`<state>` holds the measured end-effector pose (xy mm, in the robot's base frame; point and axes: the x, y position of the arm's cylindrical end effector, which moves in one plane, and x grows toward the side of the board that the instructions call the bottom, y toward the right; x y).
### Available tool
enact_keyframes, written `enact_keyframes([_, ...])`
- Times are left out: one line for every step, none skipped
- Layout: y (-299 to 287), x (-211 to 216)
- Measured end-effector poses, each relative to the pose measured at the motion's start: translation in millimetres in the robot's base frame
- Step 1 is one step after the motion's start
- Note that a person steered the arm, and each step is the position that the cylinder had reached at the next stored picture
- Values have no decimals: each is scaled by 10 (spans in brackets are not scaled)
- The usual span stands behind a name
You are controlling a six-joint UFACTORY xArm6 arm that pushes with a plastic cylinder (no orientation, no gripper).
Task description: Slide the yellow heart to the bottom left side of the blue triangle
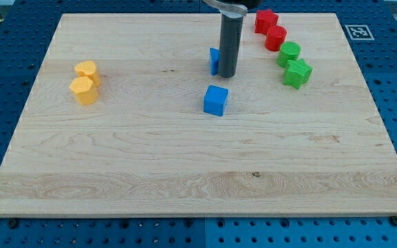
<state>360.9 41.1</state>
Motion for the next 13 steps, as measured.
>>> enact_keyframes([-209,-152])
enact_keyframes([-359,-193])
enact_keyframes([-744,-193])
enact_keyframes([-1405,-263])
enact_keyframes([-2104,-427])
enact_keyframes([-2949,-424])
enact_keyframes([-3186,-187])
enact_keyframes([-3186,-35])
enact_keyframes([-3165,10])
enact_keyframes([-3009,124])
enact_keyframes([-2751,124])
enact_keyframes([-2375,124])
enact_keyframes([-2251,248])
